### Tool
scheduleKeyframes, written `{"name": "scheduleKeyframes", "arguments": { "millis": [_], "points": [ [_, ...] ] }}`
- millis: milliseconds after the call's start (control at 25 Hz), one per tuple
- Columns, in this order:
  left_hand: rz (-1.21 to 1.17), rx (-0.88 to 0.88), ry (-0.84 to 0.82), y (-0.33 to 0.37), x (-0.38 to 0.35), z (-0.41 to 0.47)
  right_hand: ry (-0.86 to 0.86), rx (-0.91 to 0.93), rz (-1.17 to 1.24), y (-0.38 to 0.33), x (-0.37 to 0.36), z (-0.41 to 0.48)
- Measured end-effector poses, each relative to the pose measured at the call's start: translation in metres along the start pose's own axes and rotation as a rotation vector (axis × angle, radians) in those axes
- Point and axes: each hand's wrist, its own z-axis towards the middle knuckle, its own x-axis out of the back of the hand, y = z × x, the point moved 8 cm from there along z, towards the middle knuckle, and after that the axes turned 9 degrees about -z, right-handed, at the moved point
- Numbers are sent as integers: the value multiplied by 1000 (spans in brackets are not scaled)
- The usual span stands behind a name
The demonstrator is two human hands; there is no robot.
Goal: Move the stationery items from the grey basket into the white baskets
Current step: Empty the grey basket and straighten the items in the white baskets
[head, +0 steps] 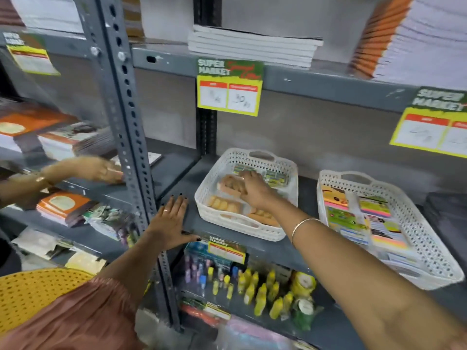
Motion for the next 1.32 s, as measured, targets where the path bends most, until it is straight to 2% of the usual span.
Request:
{"name": "scheduleKeyframes", "arguments": {
  "millis": [120, 280, 440, 560, 800, 1000, 1160, 1320],
  "points": [
    [-29, -47, -29, -5, -14, 11, -129, 71, -62, -22, -31, 9],
    [-49, -82, -21, -8, -27, 19, -219, 52, -61, -23, -55, 18],
    [-95, -96, 66, -7, -27, 20, -284, 97, -88, -29, -63, 24],
    [-113, -90, 101, -5, -24, 19, -251, 131, -101, -35, -66, 28],
    [-101, -90, 85, -4, -23, 17, -244, 65, -67, -32, -67, 30],
    [-181, -149, 129, -5, -14, 9, -142, -13, -2, -14, -31, 18],
    [-270, -192, 278, 11, 22, 4, 40, -105, 15, 36, 17, 0],
    [-286, -326, 411, 96, 73, 9, 140, -225, -18, 113, 58, -30]
  ]
}}
